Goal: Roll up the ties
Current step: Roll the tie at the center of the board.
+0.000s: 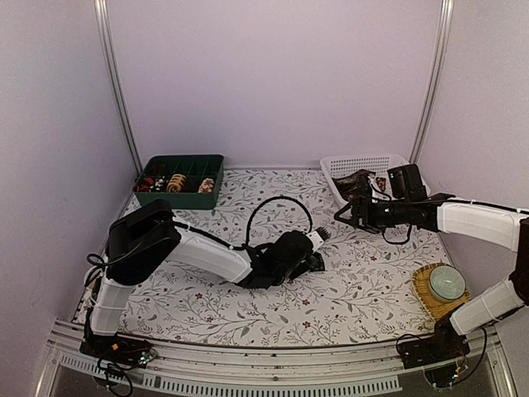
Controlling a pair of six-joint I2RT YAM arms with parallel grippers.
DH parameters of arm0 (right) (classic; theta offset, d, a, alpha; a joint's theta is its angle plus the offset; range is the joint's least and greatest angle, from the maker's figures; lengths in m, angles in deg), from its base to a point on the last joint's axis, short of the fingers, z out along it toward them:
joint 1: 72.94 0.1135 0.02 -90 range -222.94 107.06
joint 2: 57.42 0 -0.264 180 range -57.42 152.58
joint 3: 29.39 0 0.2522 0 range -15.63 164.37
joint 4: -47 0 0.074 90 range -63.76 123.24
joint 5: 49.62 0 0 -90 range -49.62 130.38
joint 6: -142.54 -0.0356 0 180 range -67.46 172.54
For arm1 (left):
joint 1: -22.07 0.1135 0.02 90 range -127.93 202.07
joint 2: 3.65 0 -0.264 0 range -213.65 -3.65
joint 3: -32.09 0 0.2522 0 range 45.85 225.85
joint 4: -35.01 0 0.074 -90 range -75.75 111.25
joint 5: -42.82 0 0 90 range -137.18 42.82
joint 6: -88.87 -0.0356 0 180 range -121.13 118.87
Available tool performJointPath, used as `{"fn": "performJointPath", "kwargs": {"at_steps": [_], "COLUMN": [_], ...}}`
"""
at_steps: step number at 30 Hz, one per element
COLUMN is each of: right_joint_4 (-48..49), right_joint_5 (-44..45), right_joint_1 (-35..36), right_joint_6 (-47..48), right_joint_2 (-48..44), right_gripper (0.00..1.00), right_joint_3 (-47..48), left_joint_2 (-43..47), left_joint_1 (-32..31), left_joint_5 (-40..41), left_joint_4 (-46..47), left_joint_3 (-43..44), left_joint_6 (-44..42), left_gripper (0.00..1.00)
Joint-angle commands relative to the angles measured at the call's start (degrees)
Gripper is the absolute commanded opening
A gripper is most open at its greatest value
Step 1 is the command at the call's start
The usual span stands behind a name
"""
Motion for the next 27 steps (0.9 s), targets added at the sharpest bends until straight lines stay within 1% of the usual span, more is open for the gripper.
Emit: {"fn": "performJointPath", "kwargs": {"at_steps": [1, 5, 14, 19, 27], "right_joint_4": [2.3, 2.7, 4.1, 5.6, 8.0], "right_joint_5": [-1.5, -1.6, -2.5, -3.4, -4.8], "right_joint_1": [-0.3, -0.3, -0.3, -0.3, -0.2], "right_joint_6": [-0.8, -0.8, -1.3, -1.7, -3.2], "right_joint_2": [1.6, 2.1, 4.3, 6.0, 7.4], "right_gripper": [0.68, 0.68, 0.69, 0.69, 0.69], "right_joint_3": [-1.1, -1.1, -1.6, -2.1, -2.9], "left_joint_2": [1.0, 2.0, 4.7, 6.2, 9.2], "left_joint_1": [-1.1, -1.2, -1.1, -0.8, -0.3], "left_joint_5": [-4.5, -6.1, -7.5, -8.3, -11.0], "left_joint_4": [-3.9, -4.1, -4.0, -3.9, -3.3], "left_joint_3": [0.4, 0.4, 1.0, 1.0, -1.0], "left_joint_6": [2.1, 2.8, 4.9, 5.4, 7.2], "left_gripper": [0.53, 0.62, 0.68, 0.7, 0.76]}}
